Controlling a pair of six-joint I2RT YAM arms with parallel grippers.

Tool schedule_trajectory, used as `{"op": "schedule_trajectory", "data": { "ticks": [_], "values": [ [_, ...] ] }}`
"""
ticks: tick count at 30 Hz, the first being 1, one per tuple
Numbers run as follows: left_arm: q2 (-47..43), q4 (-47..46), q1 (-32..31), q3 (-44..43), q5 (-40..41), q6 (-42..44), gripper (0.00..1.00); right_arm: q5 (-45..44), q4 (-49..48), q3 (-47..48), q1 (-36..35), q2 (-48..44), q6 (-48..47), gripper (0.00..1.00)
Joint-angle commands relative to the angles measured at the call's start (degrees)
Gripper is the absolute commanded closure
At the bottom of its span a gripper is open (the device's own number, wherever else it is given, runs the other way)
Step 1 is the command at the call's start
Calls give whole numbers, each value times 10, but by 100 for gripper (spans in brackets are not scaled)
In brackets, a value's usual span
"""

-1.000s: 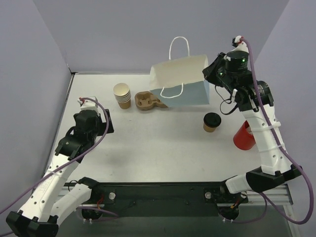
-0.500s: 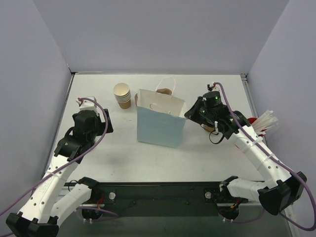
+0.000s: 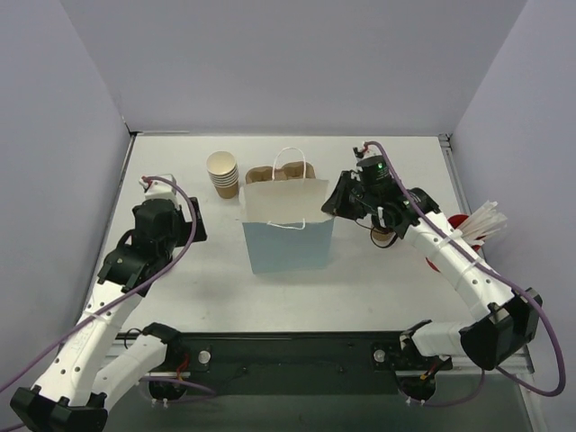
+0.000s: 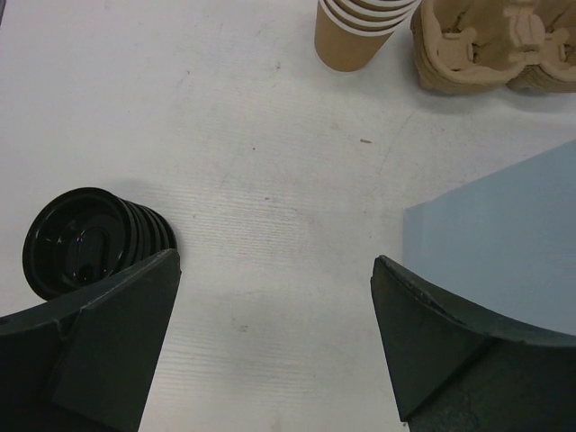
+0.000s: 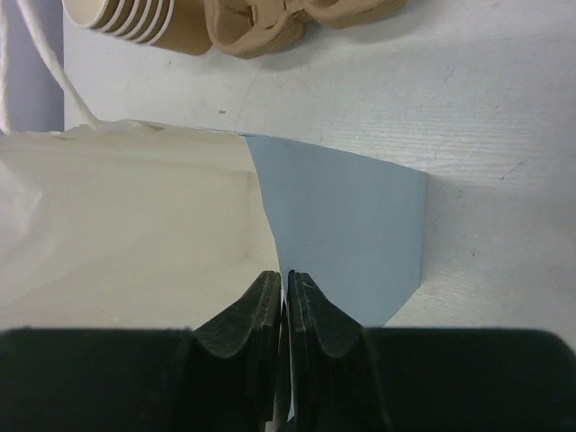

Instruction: Pack the takeout coffee

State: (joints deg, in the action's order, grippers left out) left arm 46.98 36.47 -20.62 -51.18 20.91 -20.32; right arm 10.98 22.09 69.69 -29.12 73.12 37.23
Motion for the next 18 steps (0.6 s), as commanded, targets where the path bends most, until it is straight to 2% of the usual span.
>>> {"op": "schedule_trajectory", "data": {
  "ticks": [1, 3, 8, 11, 12, 15, 18],
  "values": [
    [14, 6, 1, -84, -49, -4, 3, 37, 7, 33, -37, 21, -29, 91],
    [22, 18, 0, -131, -71, -3, 3, 40, 0, 39, -53, 30, -30, 92],
    [36, 26, 0, -174, -79, 5, 4, 32, -6, 71, -92, 59, -21, 89],
    [48, 31, 0, -183, -97, 6, 6, 24, -2, 80, -93, 61, -14, 78],
    [51, 35, 0, -183, -98, 5, 6, 22, 0, 84, -93, 57, -15, 67],
    [69, 50, -1, -188, -104, -8, 11, 17, 12, 95, -92, 47, -23, 50],
    [79, 53, -3, -189, -113, -18, 16, 1, 18, 103, -86, 28, -34, 41]
  ]
}}
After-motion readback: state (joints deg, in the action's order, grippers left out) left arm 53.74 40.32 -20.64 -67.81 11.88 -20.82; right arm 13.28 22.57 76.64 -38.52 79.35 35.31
